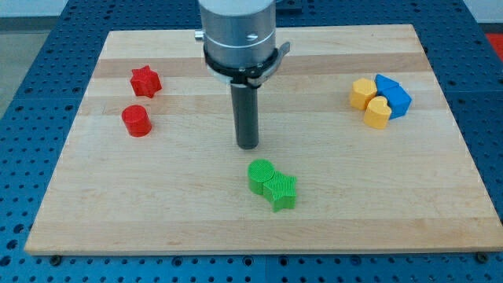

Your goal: Push the group of blocks a bit up

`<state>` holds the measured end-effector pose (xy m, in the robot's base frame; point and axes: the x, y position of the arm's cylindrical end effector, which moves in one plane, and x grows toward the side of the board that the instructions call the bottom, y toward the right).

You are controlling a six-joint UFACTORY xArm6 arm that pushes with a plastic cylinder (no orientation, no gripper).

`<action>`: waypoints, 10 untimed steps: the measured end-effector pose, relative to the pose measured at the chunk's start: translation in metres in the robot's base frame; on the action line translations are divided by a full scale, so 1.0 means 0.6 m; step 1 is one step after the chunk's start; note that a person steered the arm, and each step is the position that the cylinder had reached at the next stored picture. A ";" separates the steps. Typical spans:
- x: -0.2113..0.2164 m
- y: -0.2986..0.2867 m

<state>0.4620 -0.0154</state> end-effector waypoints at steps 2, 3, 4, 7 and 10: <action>0.001 0.146; 0.015 0.216; 0.022 0.277; -0.016 0.351; -0.087 0.349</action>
<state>0.4095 0.1941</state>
